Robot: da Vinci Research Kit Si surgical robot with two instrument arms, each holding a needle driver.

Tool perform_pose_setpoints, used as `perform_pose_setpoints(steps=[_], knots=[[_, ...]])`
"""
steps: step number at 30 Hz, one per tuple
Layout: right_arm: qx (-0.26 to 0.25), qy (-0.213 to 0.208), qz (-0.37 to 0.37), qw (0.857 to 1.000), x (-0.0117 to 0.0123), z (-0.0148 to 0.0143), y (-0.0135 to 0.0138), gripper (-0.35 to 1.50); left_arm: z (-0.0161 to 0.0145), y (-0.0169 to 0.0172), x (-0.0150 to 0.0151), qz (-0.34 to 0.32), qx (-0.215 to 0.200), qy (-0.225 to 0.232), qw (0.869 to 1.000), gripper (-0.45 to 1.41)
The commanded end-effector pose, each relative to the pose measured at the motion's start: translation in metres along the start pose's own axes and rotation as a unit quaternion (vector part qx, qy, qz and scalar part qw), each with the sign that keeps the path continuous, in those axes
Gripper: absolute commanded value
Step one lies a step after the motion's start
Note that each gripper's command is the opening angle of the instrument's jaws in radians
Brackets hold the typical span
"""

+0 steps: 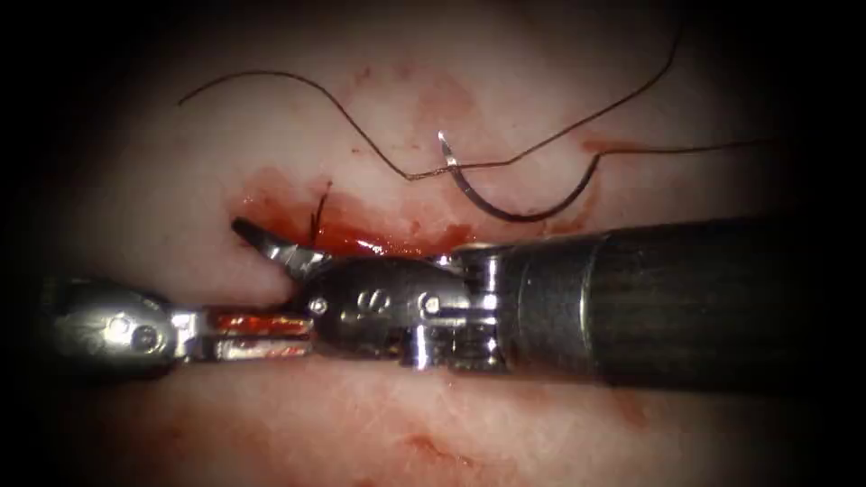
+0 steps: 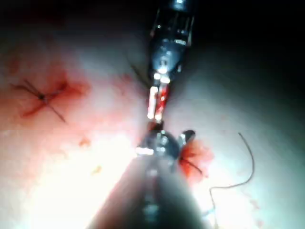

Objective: Wound Closure

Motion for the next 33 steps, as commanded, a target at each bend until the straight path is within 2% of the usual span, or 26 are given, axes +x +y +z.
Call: perform_pose_setpoints(steps=[1, 3, 4, 5, 6, 10, 15, 16, 17, 18, 19, 24, 26, 29, 32, 33], knots=[[-0.001, 0.003, 0.000, 1.000, 0.0001, 0.0008, -0.0001, 0.98, 0.0007, 0.0003, -0.0003, 0.000, -0.001, 0.000, 1.000, -0.45], [-0.001, 0.003, -0.003, 1.000, 0.0001, 0.0009, -0.0001, 0.88, 0.0007, 0.0003, -0.0003, 0.000, -0.001, 0.000, 1.000, -0.45], [-0.002, 0.002, -0.006, 1.000, 0.0001, 0.0008, -0.0001, 0.66, 0.0007, 0.0003, -0.0003, 0.000, -0.001, 0.000, 1.000, -0.45], [0.013, 0.010, -0.011, 1.000, 0.0001, 0.0007, -0.0001, -0.22, 0.0007, 0.0003, -0.0003, 0.000, -0.002, 0.001, 1.000, -0.45], [0.022, 0.015, -0.014, 1.000, 0.0002, 0.0006, 0.0000, -0.35, 0.0007, 0.0003, -0.0003, 0.000, -0.002, 0.001, 1.000, -0.45], [0.040, 0.016, -0.040, 0.998, 0.0004, 0.0001, 0.0001, -0.35, 0.0007, 0.0003, -0.0003, 0.000, -0.003, 0.001, 1.000, -0.45], [0.031, 0.011, -0.059, 0.998, 0.0008, 0.0000, 0.0002, -0.35, 0.0006, 0.0001, -0.0006, 0.001, -0.004, 0.001, 1.000, -0.45], [0.005, 0.013, -0.049, 0.999, 0.0009, -0.0001, 0.0003, 0.46, 0.0003, 0.0000, -0.0007, 0.001, -0.005, 0.002, 1.000, -0.45], [-0.010, 0.012, -0.042, 0.999, 0.0009, -0.0003, 0.0005, 0.96, 0.0001, -0.0001, -0.0008, 0.001, -0.006, 0.002, 1.000, -0.45], [-0.022, 0.012, -0.040, 0.999, 0.0010, -0.0006, 0.0007, 1.31, -0.0003, -0.0002, -0.0009, 0.001, -0.008, 0.003, 1.000, -0.45], [-0.033, 0.016, -0.035, 0.999, 0.0013, -0.0017, 0.0013, 1.45, -0.0013, -0.0008, -0.0011, 0.001, -0.012, 0.004, 1.000, -0.45], [-0.042, 0.012, -0.025, 0.999, 0.0016, -0.0068, 0.0030, 1.45, -0.0047, -0.0036, -0.0024, -0.004, 0.006, -0.006, 1.000, -0.45], [-0.058, 0.010, -0.011, 0.998, 0.0017, -0.0114, 0.0052, 1.40, -0.0081, -0.0066, -0.0045, -0.010, 0.027, -0.017, 0.999, -0.45], [-0.077, 0.012, 0.004, 0.997, 0.0019, -0.0144, 0.0073, 1.40, -0.0107, -0.0093, -0.0068, -0.018, 0.050, -0.026, 0.998, -0.45], [-0.078, 0.010, 0.009, 0.997, 0.0018, -0.0151, 0.0074, 1.40, -0.0123, -0.0117, -0.0095, -0.021, 0.072, -0.034, 0.997, -0.45], [-0.076, 0.012, 0.008, 0.997, 0.0017, -0.0149, 0.0072, 1.40, -0.0126, -0.0124, -0.0114, -0.025, 0.084, -0.040, 0.995, -0.45]])
